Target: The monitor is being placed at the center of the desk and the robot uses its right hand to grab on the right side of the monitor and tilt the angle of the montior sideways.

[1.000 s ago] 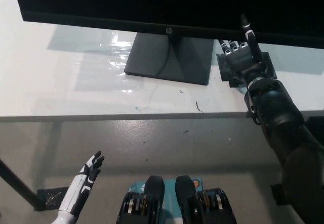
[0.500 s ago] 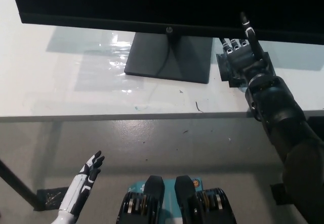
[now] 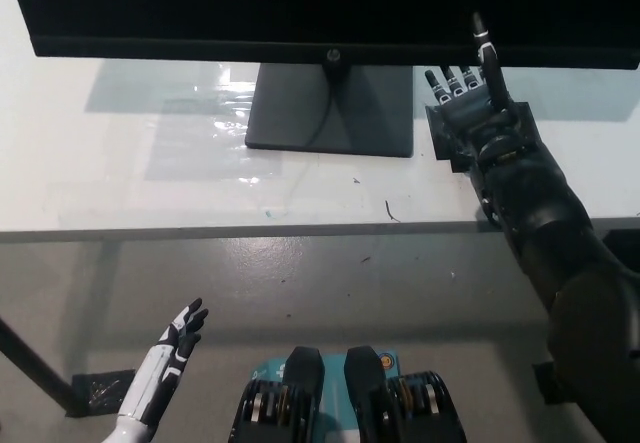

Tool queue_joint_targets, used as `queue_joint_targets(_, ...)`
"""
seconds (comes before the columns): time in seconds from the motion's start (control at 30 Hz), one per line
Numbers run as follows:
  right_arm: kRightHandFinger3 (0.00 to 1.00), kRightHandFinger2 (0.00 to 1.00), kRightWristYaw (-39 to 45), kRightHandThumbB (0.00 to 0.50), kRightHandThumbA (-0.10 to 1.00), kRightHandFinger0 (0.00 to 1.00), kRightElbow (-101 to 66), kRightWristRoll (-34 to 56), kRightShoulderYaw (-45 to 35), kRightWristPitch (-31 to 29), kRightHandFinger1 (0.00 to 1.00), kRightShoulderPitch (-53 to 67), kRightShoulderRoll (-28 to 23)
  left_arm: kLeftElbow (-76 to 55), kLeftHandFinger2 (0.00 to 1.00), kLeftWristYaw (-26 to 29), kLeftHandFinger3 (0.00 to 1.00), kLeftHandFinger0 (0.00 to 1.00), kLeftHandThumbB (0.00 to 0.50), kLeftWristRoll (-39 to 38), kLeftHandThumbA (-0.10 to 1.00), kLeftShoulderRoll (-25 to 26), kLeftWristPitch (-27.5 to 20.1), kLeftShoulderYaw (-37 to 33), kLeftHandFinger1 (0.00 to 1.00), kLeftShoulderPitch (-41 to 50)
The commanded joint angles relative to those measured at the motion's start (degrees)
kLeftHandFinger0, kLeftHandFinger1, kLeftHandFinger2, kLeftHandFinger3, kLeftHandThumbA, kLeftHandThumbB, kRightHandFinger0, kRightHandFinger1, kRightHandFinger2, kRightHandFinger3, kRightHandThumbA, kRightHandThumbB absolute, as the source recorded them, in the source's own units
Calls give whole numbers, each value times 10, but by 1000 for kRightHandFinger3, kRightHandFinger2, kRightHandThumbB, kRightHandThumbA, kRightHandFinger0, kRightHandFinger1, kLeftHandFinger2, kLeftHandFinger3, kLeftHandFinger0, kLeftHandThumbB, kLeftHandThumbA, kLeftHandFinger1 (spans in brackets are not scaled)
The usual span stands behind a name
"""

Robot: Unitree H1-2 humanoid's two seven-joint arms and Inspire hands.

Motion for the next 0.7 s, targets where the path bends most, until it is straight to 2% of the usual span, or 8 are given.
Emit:
queue_joint_targets(0.0, 1000, 1000, -36, 311, 1000, 1000, 2, -16, -1, -4, 1000, -45, 3, -11, 1000, 1, 1000, 1000, 256, 1, 1000, 7, -22, -3, 1000, -11)
queue_joint_targets(0.1, 1000, 1000, -39, 311, 1000, 1000, 2, -20, -1, -1, 1000, -48, -7, -19, 1000, -2, 1000, 1000, 253, -1, 1000, 6, -22, -3, 1000, -7)
queue_joint_targets(0.2, 1000, 1000, -39, 337, 1000, 1000, 3, -23, 1, 2, 1000, -54, -14, -22, 1000, 6, 1000, 1000, 247, 7, 1000, 7, -22, -5, 1000, -7)
queue_joint_targets(0.5, 1000, 1000, -42, 312, 1000, 1000, 2, -33, 3, 5, 1000, -68, -20, -27, 1000, 9, 1000, 1000, 259, 11, 1000, 5, -22, -14, 1000, -7)
queue_joint_targets(0.57, 1000, 1000, -43, 308, 1000, 1000, 3, -35, 3, 6, 1000, -69, -20, -28, 1000, 8, 1000, 1000, 240, 11, 1000, 5, -22, -14, 1000, -6)
queue_joint_targets(0.67, 1000, 1000, -43, 299, 1000, 1000, 3, -33, -1, 5, 1000, -69, -19, -28, 1000, 5, 1000, 1000, 240, 7, 1000, 5, -22, -15, 1000, -6)
